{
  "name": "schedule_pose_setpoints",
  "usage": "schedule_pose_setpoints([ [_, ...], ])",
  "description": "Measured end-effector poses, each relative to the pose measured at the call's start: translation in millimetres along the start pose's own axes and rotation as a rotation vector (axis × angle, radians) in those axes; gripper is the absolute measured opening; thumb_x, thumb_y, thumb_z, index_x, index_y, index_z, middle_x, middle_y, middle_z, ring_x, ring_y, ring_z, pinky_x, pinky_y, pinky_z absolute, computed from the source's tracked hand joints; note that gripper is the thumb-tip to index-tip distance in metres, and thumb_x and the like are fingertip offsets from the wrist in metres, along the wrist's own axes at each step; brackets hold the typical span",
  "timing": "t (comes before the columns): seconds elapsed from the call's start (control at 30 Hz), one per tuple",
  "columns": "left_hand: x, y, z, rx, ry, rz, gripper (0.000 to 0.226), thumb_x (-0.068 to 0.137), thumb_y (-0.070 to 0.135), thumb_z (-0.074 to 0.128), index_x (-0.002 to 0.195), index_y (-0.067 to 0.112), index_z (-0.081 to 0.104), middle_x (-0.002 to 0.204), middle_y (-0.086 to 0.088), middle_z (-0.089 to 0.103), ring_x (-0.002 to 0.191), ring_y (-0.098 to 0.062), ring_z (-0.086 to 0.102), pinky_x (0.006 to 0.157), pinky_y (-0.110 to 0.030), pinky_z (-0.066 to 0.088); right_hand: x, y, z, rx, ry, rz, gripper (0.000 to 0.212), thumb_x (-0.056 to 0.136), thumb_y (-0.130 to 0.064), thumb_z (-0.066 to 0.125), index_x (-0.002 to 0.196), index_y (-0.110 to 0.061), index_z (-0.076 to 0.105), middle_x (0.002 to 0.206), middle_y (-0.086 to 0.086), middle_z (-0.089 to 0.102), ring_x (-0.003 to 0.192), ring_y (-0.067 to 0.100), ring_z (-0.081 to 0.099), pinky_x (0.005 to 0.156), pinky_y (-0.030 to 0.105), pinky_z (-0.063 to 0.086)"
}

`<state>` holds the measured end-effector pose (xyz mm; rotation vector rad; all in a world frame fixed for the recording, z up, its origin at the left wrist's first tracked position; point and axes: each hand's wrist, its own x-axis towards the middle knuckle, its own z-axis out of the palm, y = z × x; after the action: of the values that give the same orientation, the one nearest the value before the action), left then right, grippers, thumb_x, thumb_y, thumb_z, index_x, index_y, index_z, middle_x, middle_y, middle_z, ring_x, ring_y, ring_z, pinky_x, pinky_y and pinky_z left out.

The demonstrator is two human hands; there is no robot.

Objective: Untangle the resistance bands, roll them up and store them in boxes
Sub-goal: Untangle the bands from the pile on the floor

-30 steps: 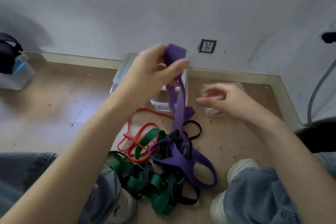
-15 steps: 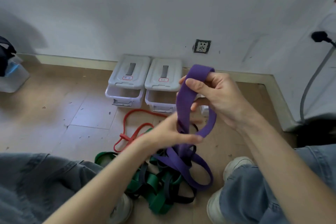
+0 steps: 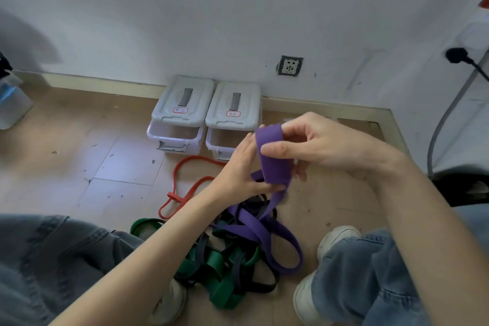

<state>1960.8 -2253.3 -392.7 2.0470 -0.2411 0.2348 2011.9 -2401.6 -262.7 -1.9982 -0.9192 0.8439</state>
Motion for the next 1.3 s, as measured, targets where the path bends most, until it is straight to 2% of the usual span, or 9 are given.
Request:
schedule_pose_setpoints([
  [0.1, 2.8, 9.3, 0.7, -0.237, -0.077, -0.136, 0.017, 0.084, 0.014, 0.065, 0.099, 0.021, 0.062, 0.096, 0.002, 0.067, 0.092, -0.012, 0.064, 0.084, -0.035, 0.053, -1.6, 0.9, -2.2, 0.141, 0.135, -0.097, 0.034, 0.078, -0.038, 0.063, 0.093, -0.009, 0.070, 0.081, 0.014, 0.072, 0.059, 0.021, 0.060, 0.049, 0.021, 0.047],
  [0.27, 0.0, 28.4, -29.4, -0.540, 0.133, -0.379, 0.010, 0.092, 0.005, 0.051, 0.096, 0.008, 0.059, 0.076, 0.000, 0.071, 0.070, -0.010, 0.069, 0.064, -0.023, 0.056, 3.0, 25.5, -14.6, -0.053, 0.183, 0.155, 0.061, 0.057, -0.064, 0.067, 0.098, -0.020, 0.067, 0.085, -0.010, 0.068, 0.067, 0.004, 0.066, 0.056, 0.020, 0.052],
  [0.4, 17.1, 62.6, -49.6, -0.620, 0.138, -0.247, 0.013, 0.092, 0.023, 0.053, 0.095, 0.014, 0.062, 0.085, -0.003, 0.074, 0.083, -0.018, 0.071, 0.070, -0.031, 0.058, 18.2, 39.0, 29.3, -0.122, -0.015, 0.098, 0.017, 0.080, -0.033, 0.071, 0.094, -0.024, 0.067, 0.080, -0.010, 0.067, 0.070, 0.000, 0.063, 0.064, 0.019, 0.045],
  [0.5, 16.3, 54.0, -61.3, -0.621, 0.102, -0.277, 0.041, 0.086, 0.039, 0.056, 0.118, 0.014, 0.057, 0.115, -0.004, 0.067, 0.109, -0.016, 0.063, 0.089, -0.036, 0.052, 21.0, 28.6, 30.4, 0.205, 0.252, -0.028, 0.020, 0.078, -0.023, 0.068, 0.088, -0.006, 0.069, 0.082, 0.016, 0.071, 0.072, 0.032, 0.067, 0.058, 0.031, 0.053],
  [0.7, -19.3, 34.7, -26.6, -0.290, -0.243, -0.536, 0.048, 0.070, 0.043, 0.064, 0.094, 0.001, 0.068, 0.086, -0.010, 0.072, 0.077, -0.019, 0.068, 0.080, -0.036, 0.054, 24.6, 21.2, 5.4, 0.925, 0.633, -0.088, 0.016, 0.080, -0.027, 0.065, 0.078, -0.011, 0.062, 0.059, -0.003, 0.066, 0.050, 0.006, 0.059, 0.042, 0.015, 0.042],
  [0.77, -11.0, 45.2, -38.9, -0.376, -0.066, -0.559, 0.047, 0.072, 0.043, 0.063, 0.089, 0.000, 0.068, 0.079, -0.010, 0.073, 0.069, -0.019, 0.068, 0.069, -0.031, 0.055, 23.0, 32.6, 6.6, 0.923, 0.588, 0.062, 0.025, 0.084, -0.037, 0.058, 0.083, -0.013, 0.063, 0.069, -0.001, 0.068, 0.059, 0.010, 0.060, 0.050, 0.020, 0.045],
  [0.93, 21.4, 82.8, -75.7, -0.617, 0.283, -0.403, 0.030, 0.087, 0.028, 0.060, 0.086, -0.001, 0.066, 0.072, -0.012, 0.067, 0.059, -0.016, 0.062, 0.056, -0.022, 0.050, 14.7, 39.8, 36.5, 0.335, -0.086, 0.031, 0.018, 0.076, -0.046, 0.064, 0.087, -0.035, 0.071, 0.085, -0.011, 0.068, 0.074, 0.008, 0.059, 0.064, 0.023, 0.047],
  [1.1, 16.5, 64.5, -74.3, -0.828, 0.265, -0.540, 0.050, 0.086, 0.031, 0.059, 0.113, -0.011, 0.057, 0.095, -0.022, 0.065, 0.088, -0.028, 0.064, 0.078, -0.031, 0.054, 17.2, 27.4, 31.5, 0.624, 0.138, -0.064, 0.020, 0.080, -0.020, 0.067, 0.094, -0.006, 0.064, 0.076, 0.007, 0.059, 0.054, 0.012, 0.047, 0.045, 0.018, 0.036],
  [1.3, -12.5, 37.1, -36.2, -0.646, -0.040, -0.558, 0.048, 0.067, 0.038, 0.079, 0.103, 0.010, 0.064, 0.095, -0.008, 0.072, 0.092, -0.025, 0.069, 0.086, -0.039, 0.054, 28.4, 22.9, 46.0, 0.617, 0.401, -0.065, 0.005, 0.087, -0.001, 0.058, 0.089, -0.003, 0.062, 0.058, 0.006, 0.058, 0.045, 0.010, 0.049, 0.043, 0.018, 0.042],
])
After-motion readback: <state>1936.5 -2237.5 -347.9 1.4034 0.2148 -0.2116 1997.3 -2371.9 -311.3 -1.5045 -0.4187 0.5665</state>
